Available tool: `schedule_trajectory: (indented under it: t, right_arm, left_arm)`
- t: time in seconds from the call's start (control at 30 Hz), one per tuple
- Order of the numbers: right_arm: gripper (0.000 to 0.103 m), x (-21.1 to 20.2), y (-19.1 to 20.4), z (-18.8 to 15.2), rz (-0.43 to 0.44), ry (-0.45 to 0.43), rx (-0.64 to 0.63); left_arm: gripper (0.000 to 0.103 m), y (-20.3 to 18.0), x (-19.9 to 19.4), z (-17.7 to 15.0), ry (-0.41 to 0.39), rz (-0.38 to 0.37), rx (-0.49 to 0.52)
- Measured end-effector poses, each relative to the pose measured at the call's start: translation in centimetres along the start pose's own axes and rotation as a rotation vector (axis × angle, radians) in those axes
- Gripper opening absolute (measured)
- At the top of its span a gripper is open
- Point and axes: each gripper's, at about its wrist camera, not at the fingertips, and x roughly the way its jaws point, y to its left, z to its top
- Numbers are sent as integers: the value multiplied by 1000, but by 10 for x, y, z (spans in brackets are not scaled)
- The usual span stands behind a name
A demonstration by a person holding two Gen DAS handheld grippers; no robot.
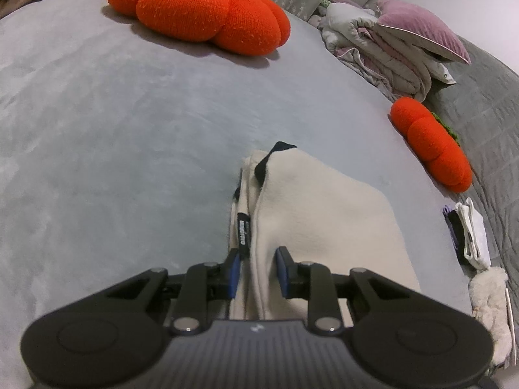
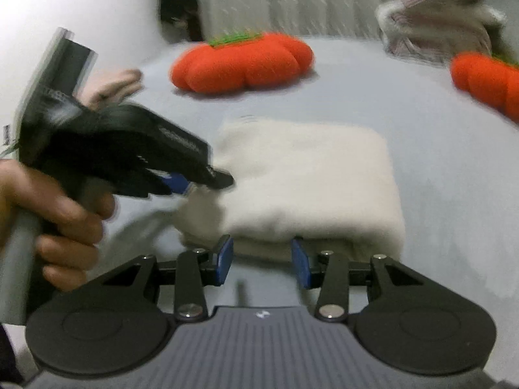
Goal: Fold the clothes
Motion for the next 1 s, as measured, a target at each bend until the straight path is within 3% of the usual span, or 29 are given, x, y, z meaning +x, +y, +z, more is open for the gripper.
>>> schedule_trajectory:
  t: [0.07,0.17,0.33,0.67,0.73,0.8,0.87,1.0]
  right_arm:
    - [38,-6,0,6,7,-42,-15]
    - [37,-13,-3,14,11,-106,-24]
    - [34,16,-19,4,-20,-52,3]
    - [38,17,-11,-13,-53,-80,-66]
    - [40,3,-14,-13,-37,-101,-15]
    - [55,-12,-15,-17,14,-101,64]
    - [66,-12,-22,-21,95,-44,187]
    - [66,3,-44,-33,175,36,423]
  left_arm:
    - [24,0,0,0,-1,4,3]
    - [24,0,0,-1,-3,7,8]
    - [22,0,0,0,0,6,7]
    - [19,0,-1,3,6,2,-11]
    - [19,0,-1,4,7,1,-15]
    - [19,1,1,5,11,-3,-24]
    - [19,2,2,7,15,-5,-30]
    - [19,2,2,6,16,-6,-21]
